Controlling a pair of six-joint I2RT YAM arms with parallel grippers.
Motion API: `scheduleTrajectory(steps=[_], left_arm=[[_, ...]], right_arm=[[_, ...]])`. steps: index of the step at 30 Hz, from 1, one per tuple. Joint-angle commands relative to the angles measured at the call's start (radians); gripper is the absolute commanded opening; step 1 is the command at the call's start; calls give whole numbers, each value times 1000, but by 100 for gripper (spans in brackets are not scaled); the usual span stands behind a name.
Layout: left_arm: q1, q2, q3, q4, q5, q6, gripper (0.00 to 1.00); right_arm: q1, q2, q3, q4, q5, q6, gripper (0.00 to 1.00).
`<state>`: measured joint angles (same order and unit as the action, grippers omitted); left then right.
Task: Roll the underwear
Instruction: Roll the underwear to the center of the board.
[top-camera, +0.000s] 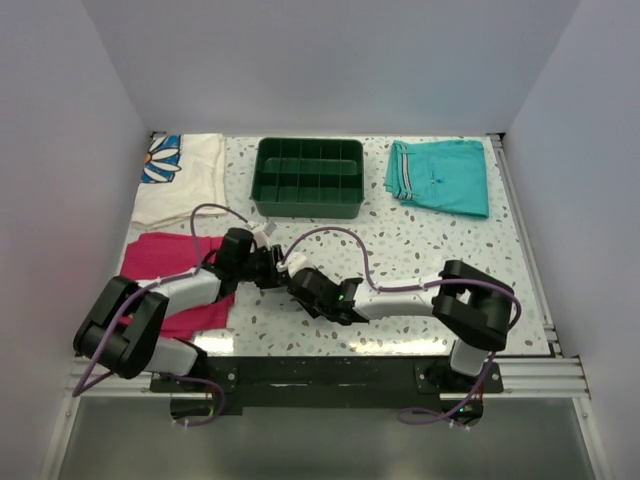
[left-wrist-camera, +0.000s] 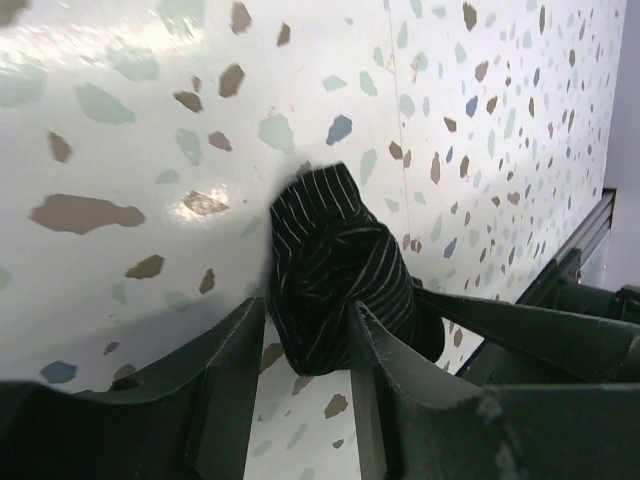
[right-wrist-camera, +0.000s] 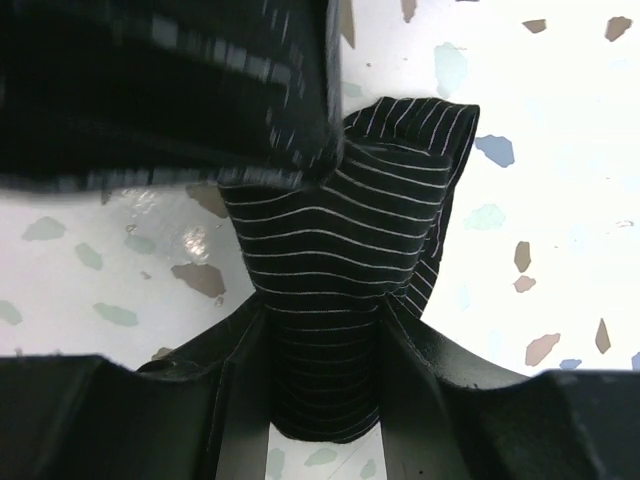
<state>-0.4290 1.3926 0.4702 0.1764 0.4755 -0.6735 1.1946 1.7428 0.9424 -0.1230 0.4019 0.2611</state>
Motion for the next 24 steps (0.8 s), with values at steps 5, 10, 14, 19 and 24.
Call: scheduleTrajectory(steps=[5, 10, 14, 19, 24], left_arm=[[90, -102, 48, -81, -90, -23, 47], [98, -168, 13, -117, -146, -21, 48], [99, -201, -18, -97, -138, -11, 49], [98, -219, -30, -43, -63, 12, 49], [98, -219, -80, 58, 79, 17, 50]], right_arm=[[-39, -19, -31, -66, -398, 59, 17], [-154, -54, -57, 6, -658, 128, 17], [-242, -42, -73, 45, -816, 179, 17], [-320, 20, -120, 120, -971, 289, 15], [-345, 52, -142, 141, -962, 320, 16]])
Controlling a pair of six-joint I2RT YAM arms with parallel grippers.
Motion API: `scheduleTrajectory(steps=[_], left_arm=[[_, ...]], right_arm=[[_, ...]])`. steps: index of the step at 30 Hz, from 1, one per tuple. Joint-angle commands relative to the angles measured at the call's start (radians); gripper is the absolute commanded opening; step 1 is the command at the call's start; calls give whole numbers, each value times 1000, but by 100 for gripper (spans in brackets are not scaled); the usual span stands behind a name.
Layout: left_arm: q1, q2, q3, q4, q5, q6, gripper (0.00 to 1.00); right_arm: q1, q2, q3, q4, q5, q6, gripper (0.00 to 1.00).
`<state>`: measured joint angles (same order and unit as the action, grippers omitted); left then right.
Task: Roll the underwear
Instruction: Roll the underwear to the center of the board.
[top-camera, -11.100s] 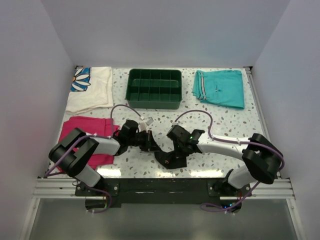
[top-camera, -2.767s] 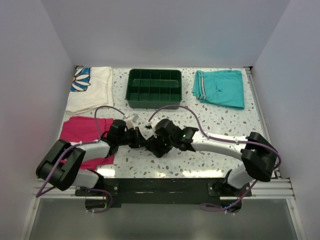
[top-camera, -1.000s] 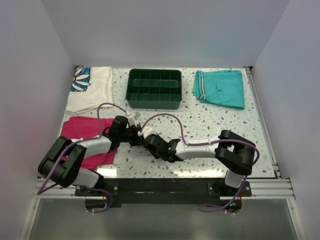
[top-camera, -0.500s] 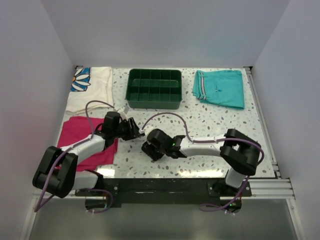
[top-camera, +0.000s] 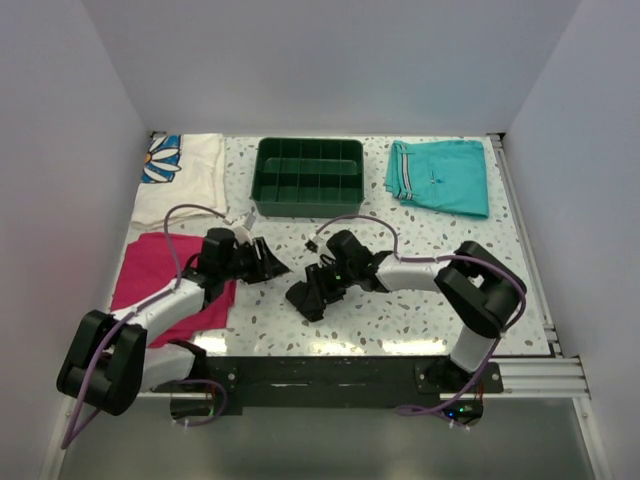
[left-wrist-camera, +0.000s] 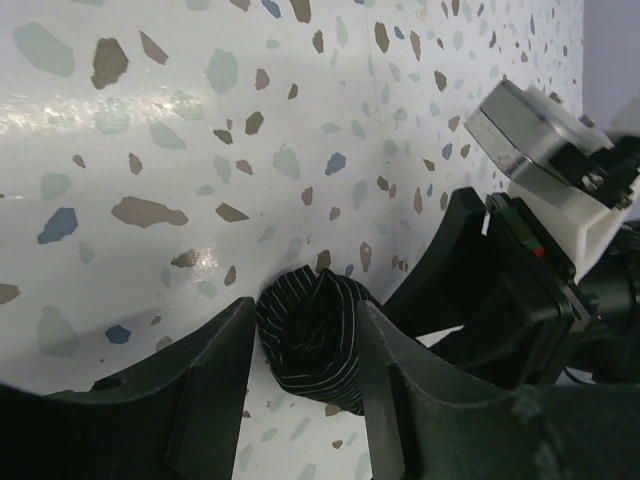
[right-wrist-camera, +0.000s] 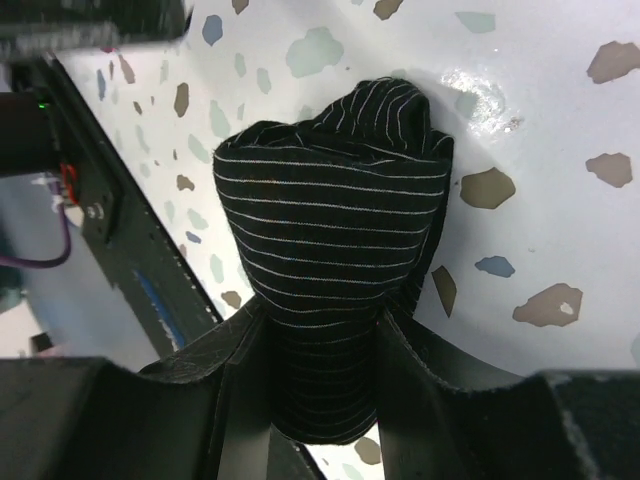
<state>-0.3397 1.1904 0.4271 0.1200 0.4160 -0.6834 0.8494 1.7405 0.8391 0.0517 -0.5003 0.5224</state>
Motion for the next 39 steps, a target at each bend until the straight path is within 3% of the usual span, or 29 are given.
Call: scheduleTrajectory(steps=[1, 6, 11, 17, 23, 31, 39], left_arm=[[8, -14, -47, 128, 159, 24, 50], [5, -29, -116, 142, 227, -50, 52], [5, -124, -136, 46, 184, -71, 59], [4, -150, -136, 4, 135, -119, 79], [-13, -75, -142, 35, 103, -166, 80], [-120, -9, -100, 41, -28, -222, 82], [-127, 60, -77, 30, -94, -231, 82]], right_arm=[[-1, 59, -43, -33, -54, 65, 16], [-3, 65, -61, -19, -8, 90, 17], [-1, 47, -58, -42, 38, 80, 18], [-1, 42, -41, -84, 66, 48, 19], [0, 25, -25, -128, 100, 15, 20], [28, 25, 2, -164, 152, -15, 20], [73, 27, 3, -173, 204, -24, 21]])
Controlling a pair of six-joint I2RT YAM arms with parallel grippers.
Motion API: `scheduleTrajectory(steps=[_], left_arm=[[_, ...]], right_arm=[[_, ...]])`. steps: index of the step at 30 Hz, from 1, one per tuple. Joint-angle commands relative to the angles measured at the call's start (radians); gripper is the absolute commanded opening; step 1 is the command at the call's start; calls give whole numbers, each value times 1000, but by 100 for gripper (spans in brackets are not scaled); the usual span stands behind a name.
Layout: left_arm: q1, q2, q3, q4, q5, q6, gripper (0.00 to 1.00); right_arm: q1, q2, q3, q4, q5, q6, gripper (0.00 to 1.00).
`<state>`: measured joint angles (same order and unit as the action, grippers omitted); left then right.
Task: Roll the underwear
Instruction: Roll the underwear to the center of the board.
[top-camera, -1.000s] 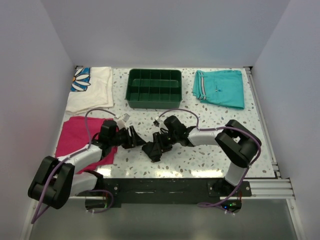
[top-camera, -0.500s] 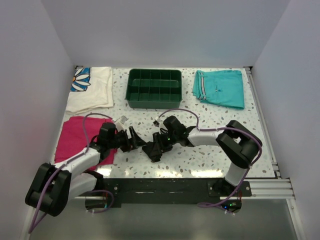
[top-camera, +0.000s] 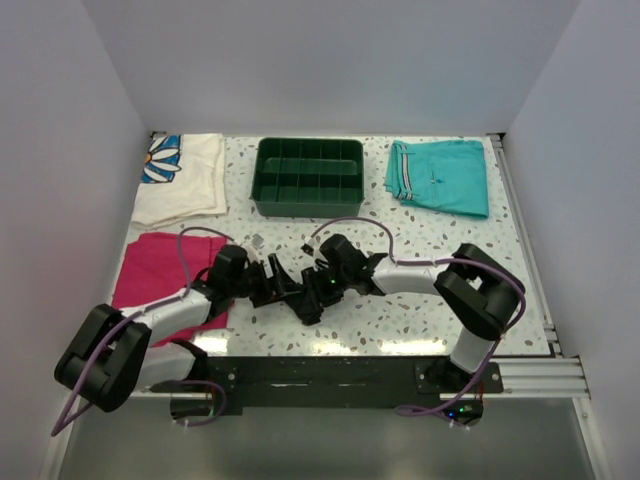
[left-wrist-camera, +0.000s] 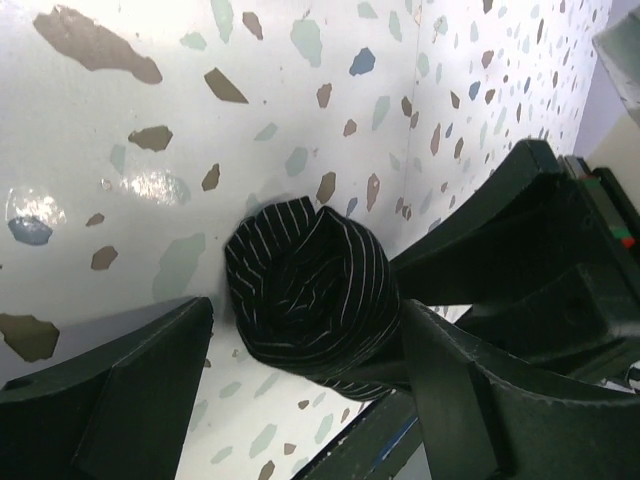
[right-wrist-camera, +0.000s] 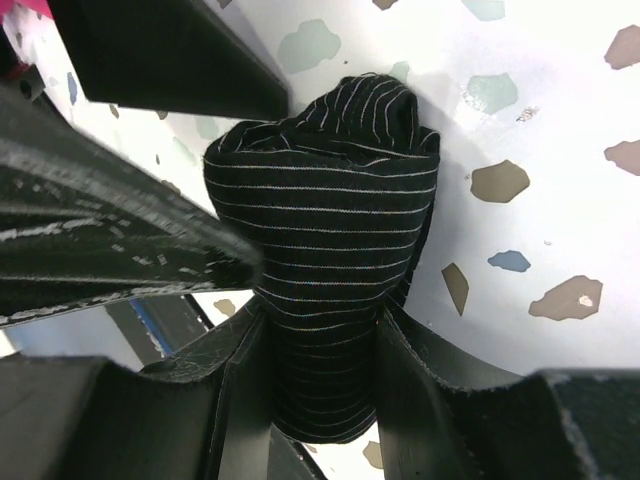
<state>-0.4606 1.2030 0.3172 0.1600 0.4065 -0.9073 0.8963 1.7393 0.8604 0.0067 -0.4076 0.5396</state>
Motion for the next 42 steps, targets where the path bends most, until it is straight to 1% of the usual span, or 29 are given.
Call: scheduleTrajectory(steps=[1, 4, 5, 9, 15, 20, 22, 25, 33, 34, 39, 42], left_arm=[[-7, 73, 43, -17, -92, -2, 81], [-18, 111, 48, -14, -103, -4, 79], [-24, 116, 49, -7, -104, -7, 76], [-49, 125, 62, -34, -135, -5, 73], [-50, 69, 53, -99, -175, -2, 72], [-50, -6, 37, -151, -204, -2, 74], [-50, -31, 26, -154, -210, -2, 75], [-50, -29, 30, -145, -190, 8, 75], [-50, -11, -18, -22, -115, -16, 75], [-50, -10, -23, -2, -109, -28, 74], [-50, -8, -6, -26, -98, -30, 71], [-52, -6, 2, -36, -90, -28, 67]], right_arm=[[32, 29, -20, -125, 118, -41, 21], [39, 35, -20, -128, 130, -40, 21], [41, 34, -21, -123, 133, -33, 21], [41, 29, -24, -125, 165, -27, 21], [43, 17, -26, -142, 213, -12, 23], [43, 29, -35, -114, 184, 28, 24], [41, 32, -41, -91, 165, 37, 22], [43, 52, -44, -79, 144, 46, 21], [43, 68, -47, -74, 125, 51, 21], [41, 71, -44, -82, 125, 51, 20], [43, 65, -43, -97, 136, 46, 20], [43, 54, -46, -106, 154, 45, 20]])
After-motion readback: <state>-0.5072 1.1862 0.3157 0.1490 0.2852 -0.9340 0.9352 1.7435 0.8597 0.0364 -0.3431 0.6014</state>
